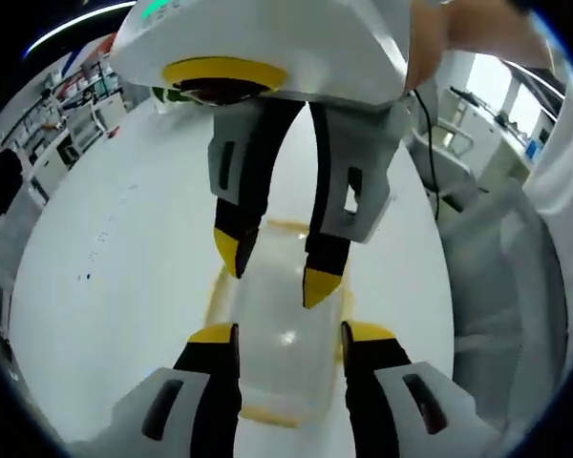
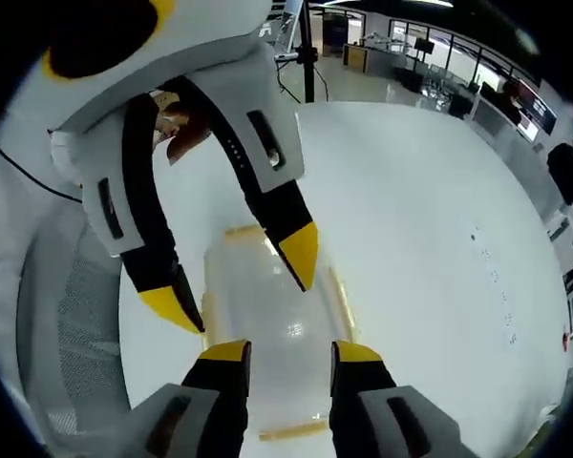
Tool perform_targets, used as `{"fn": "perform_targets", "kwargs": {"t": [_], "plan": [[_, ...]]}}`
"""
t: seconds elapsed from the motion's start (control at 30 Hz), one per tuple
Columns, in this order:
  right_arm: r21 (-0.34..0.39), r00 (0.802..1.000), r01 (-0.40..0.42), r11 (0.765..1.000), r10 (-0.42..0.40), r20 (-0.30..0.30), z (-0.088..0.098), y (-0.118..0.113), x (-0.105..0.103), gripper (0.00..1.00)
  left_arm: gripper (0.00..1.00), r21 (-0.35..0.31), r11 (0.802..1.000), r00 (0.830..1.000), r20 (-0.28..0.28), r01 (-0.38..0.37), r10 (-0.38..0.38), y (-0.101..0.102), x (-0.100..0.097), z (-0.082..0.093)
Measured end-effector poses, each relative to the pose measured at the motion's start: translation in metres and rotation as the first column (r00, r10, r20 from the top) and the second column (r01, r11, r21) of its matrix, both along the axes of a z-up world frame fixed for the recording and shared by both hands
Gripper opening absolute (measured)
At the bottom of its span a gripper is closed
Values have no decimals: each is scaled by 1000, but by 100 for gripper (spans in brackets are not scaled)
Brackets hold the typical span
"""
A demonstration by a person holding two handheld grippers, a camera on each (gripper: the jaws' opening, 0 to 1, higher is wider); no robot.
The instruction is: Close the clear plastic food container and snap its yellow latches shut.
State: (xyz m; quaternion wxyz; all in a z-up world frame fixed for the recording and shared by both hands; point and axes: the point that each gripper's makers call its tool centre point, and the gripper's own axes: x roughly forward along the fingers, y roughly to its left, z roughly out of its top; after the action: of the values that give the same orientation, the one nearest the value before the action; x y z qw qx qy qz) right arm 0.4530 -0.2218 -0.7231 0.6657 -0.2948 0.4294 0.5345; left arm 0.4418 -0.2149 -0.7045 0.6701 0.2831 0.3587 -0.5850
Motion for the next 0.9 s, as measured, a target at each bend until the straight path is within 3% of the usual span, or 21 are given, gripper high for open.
{"fn": "perform_targets", "kwargs": {"t": [0.07, 0.5, 0.9], "plan": [[-1, 1000, -2, 1000, 2, 3, 1, 0, 0, 29, 40, -28, 999, 999, -19, -43, 42, -1, 5, 3], [-5, 1000, -3, 1000, 3, -4, -2, -2, -1, 29, 39, 30, 999, 1000, 2, -10, 9, 6, 6, -8], [3, 1000, -2, 1000, 2, 2, -1, 3, 4, 29, 40, 13, 1000, 1000, -12, -14, 14, 2, -2, -7]]}}
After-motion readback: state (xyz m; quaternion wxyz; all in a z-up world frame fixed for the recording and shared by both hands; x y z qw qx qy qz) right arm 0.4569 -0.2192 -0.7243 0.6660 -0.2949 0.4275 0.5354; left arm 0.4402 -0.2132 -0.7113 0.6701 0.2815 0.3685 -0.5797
